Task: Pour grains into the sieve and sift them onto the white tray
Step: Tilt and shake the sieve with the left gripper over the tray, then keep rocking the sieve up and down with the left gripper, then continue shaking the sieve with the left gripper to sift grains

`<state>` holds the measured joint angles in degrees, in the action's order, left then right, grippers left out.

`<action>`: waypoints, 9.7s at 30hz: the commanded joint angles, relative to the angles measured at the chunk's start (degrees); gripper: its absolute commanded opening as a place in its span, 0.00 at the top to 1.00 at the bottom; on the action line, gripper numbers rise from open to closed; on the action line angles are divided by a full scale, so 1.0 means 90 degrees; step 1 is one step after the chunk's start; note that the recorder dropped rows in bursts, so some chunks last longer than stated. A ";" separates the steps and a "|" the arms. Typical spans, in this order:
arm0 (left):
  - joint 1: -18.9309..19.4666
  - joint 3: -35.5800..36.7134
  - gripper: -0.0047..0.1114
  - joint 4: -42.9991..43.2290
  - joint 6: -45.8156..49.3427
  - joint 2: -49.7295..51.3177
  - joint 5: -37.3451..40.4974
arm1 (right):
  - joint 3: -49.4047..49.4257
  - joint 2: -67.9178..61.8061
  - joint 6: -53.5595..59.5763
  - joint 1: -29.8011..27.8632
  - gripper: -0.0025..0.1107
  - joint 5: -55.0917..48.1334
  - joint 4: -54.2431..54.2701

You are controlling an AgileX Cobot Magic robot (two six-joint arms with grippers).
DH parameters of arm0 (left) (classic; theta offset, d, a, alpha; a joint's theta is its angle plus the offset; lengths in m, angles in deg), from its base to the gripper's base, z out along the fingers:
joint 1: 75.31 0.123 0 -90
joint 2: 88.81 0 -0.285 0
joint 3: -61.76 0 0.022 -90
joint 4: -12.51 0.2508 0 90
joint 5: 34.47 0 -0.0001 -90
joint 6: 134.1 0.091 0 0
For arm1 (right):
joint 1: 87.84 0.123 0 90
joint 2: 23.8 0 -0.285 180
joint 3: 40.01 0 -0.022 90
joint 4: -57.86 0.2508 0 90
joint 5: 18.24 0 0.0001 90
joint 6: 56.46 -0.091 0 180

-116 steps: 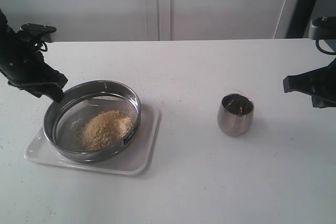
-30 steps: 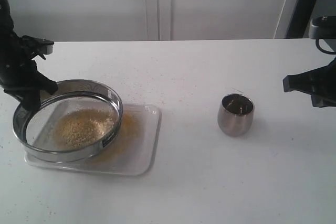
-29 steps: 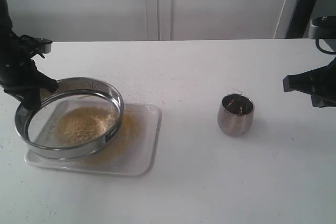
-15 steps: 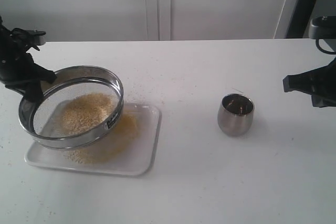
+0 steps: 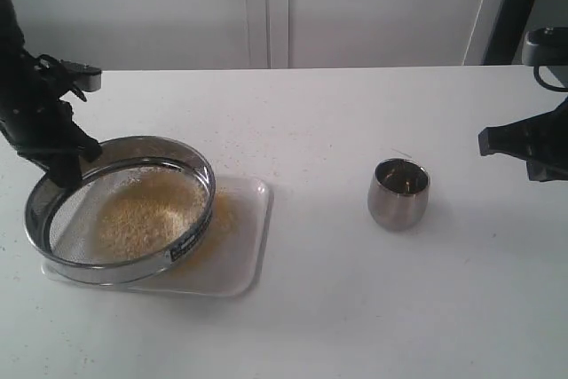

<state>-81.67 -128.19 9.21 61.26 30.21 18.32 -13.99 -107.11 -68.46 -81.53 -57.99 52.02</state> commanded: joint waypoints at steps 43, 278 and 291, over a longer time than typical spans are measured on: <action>-0.0103 0.0081 0.96 -0.0859 -0.0695 0.0025 -0.0341 | -0.0014 -0.0002 0.0018 -0.0027 0.98 0.0140 -0.0024; 0.0197 0.0205 0.96 0.0092 -0.1657 -0.0518 -0.0293 | -0.0014 -0.0002 -0.0080 -0.0027 0.98 0.0857 -0.0018; 0.0071 0.0393 0.96 -0.1648 0.0147 -0.0505 0.0238 | -0.0014 -0.0002 -0.0080 -0.0027 0.98 0.0885 -0.0018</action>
<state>-79.16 -125.02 -0.57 56.12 26.35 16.98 -13.99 -107.24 -69.04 -81.53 -50.50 52.04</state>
